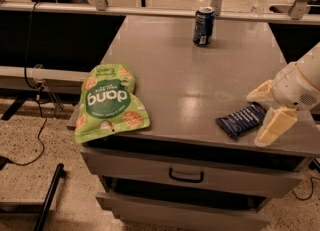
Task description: Move rxbar blueberry near pepsi can
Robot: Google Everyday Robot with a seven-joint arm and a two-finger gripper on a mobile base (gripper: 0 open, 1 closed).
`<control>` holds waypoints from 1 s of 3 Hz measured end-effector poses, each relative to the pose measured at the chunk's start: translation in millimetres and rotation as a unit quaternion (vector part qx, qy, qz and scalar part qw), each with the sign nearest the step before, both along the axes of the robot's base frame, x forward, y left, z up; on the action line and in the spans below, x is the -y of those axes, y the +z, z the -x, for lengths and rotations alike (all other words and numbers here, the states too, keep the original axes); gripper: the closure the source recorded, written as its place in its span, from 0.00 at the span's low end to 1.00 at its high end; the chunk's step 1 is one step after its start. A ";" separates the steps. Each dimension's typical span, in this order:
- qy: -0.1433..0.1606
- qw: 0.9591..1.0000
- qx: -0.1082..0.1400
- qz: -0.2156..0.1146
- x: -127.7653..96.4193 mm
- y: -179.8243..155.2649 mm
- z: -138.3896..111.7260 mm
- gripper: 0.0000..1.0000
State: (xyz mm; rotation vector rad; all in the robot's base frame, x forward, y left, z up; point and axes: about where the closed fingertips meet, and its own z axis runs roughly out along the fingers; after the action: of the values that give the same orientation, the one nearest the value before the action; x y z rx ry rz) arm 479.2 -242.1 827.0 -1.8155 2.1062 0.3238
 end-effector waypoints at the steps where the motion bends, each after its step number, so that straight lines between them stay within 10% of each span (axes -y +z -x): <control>1: 0.006 1.000 -0.009 -0.009 -4.2 -9.3 1.2 0.47; 3: 0.006 1.000 -0.009 -0.009 -4.2 3.4 1.1 0.99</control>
Offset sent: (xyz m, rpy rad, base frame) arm 0.0011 0.0332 -0.0010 0.1561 0.0236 0.0859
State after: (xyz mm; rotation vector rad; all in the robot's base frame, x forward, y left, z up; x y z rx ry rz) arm 478.1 -237.8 830.4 -1.8232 2.0973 0.3621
